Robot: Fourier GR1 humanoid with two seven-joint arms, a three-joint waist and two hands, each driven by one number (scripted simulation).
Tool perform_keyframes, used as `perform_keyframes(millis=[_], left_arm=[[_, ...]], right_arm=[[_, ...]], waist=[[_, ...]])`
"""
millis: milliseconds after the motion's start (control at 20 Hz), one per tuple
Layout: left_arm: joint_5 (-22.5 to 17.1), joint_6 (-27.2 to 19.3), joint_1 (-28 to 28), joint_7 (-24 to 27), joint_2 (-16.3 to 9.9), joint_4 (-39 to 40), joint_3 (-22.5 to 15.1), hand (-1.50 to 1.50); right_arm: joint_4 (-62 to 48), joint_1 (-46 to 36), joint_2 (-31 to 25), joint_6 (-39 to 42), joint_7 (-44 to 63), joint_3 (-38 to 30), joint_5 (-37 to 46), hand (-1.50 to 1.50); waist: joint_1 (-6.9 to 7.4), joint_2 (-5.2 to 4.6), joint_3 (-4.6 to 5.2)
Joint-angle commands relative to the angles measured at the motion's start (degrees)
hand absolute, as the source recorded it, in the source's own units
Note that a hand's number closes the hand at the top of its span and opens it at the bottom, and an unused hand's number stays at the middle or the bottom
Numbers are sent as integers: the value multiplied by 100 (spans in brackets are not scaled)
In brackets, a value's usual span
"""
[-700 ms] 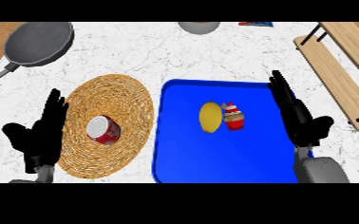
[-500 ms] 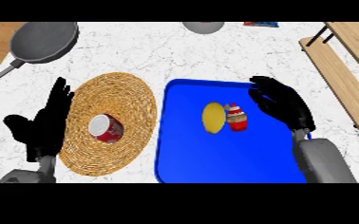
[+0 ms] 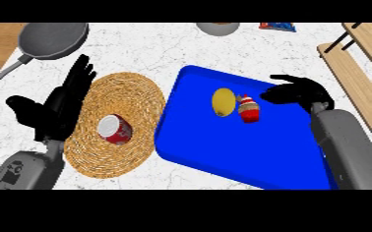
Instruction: Pick the cupcake from the tray and place it in the tiered shelf
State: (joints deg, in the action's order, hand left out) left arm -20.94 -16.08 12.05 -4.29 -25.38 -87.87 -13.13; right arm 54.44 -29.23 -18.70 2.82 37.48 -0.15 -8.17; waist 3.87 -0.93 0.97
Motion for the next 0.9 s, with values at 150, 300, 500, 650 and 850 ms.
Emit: perform_keyframes(millis=[150, 300, 500, 650, 850], left_arm=[[-100, 122, 625, -459, 46, 135, 4, 0], [-54, 185, 551, -375, 85, 106, -86, 0], [-101, 342, 626, -401, 25, 132, -82, 0], [-93, 336, 757, -445, 121, 131, -156, 0], [-59, 368, 861, -365, 81, 280, -70, 0]], right_arm=[[-1537, -2063, -122, 940, 2033, -437, -801, -150], [-2074, -2412, -261, 1875, 2712, -431, -1097, -150], [-2420, -2773, 92, 2792, 3149, 139, -1073, -150], [-2455, -2867, 195, 3661, 2914, 875, -709, -150], [-2765, -3086, 311, 4481, 2725, 1498, -485, -150]], waist=[[47, -53, -106], [142, -89, -110], [365, -142, -105], [463, -190, -103], [397, -188, -91]])
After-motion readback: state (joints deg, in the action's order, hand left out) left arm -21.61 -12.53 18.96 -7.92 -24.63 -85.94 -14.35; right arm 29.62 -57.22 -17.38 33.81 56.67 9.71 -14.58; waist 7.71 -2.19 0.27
